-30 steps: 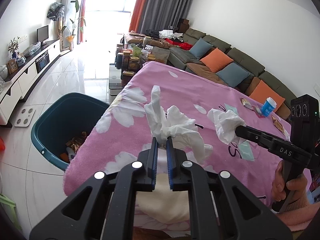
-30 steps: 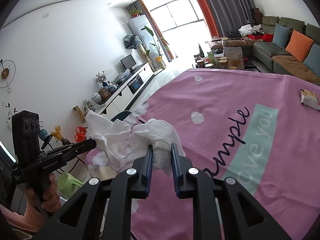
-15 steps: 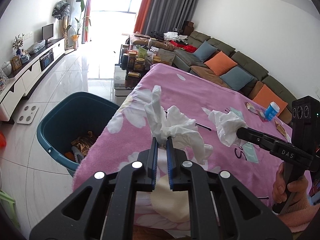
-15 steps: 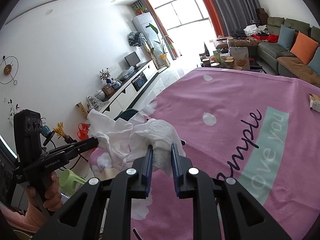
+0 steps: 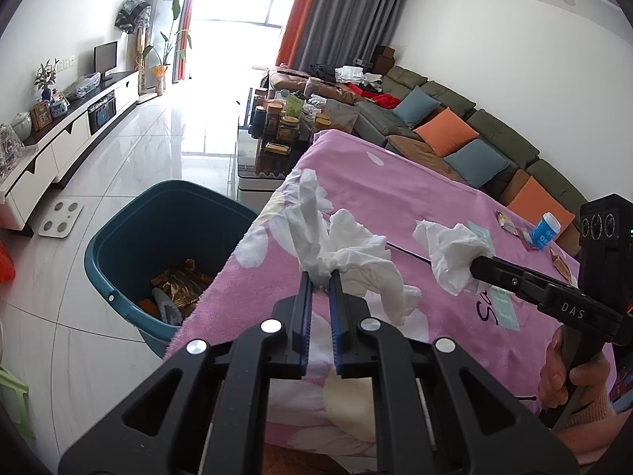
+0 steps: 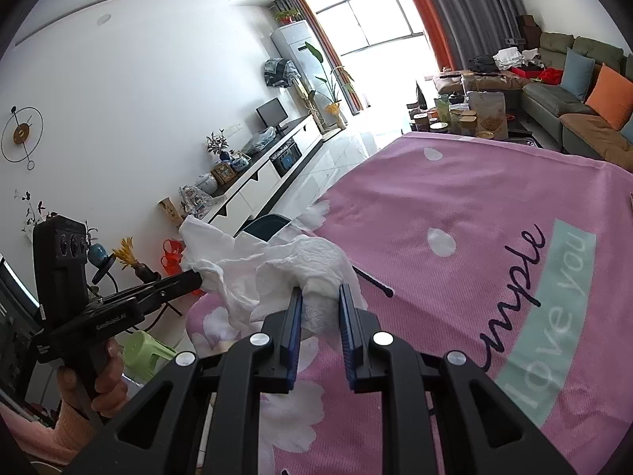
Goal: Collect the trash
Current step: 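Carry both white tissues from the table over the teal bin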
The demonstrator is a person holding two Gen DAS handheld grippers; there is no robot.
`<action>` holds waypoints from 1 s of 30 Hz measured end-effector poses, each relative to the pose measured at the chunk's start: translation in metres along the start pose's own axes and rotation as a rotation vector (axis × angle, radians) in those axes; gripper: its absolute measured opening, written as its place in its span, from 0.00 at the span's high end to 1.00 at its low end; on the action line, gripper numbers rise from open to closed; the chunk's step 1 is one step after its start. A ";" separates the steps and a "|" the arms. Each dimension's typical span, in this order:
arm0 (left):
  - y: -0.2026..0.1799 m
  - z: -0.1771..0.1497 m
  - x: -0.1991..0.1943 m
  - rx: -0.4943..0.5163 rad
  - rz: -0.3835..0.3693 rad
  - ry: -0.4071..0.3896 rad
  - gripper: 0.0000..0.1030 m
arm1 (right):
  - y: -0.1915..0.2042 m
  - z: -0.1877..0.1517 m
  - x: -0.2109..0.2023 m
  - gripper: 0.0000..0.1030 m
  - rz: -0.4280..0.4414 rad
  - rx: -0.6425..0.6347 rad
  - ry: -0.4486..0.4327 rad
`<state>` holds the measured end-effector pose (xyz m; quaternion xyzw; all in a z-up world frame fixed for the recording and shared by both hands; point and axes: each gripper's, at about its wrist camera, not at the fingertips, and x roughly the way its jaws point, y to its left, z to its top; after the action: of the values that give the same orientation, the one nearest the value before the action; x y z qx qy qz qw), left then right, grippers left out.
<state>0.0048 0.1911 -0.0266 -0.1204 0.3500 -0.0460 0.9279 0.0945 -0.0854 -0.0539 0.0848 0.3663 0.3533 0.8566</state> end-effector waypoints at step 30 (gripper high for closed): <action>0.045 0.010 -0.010 -0.071 0.088 -0.038 0.91 | 0.023 0.017 0.042 0.83 0.064 -0.030 0.067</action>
<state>0.0041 0.2382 -0.0248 -0.1384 0.3388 0.0097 0.9306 0.1136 -0.0386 -0.0565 0.0717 0.3866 0.3886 0.8333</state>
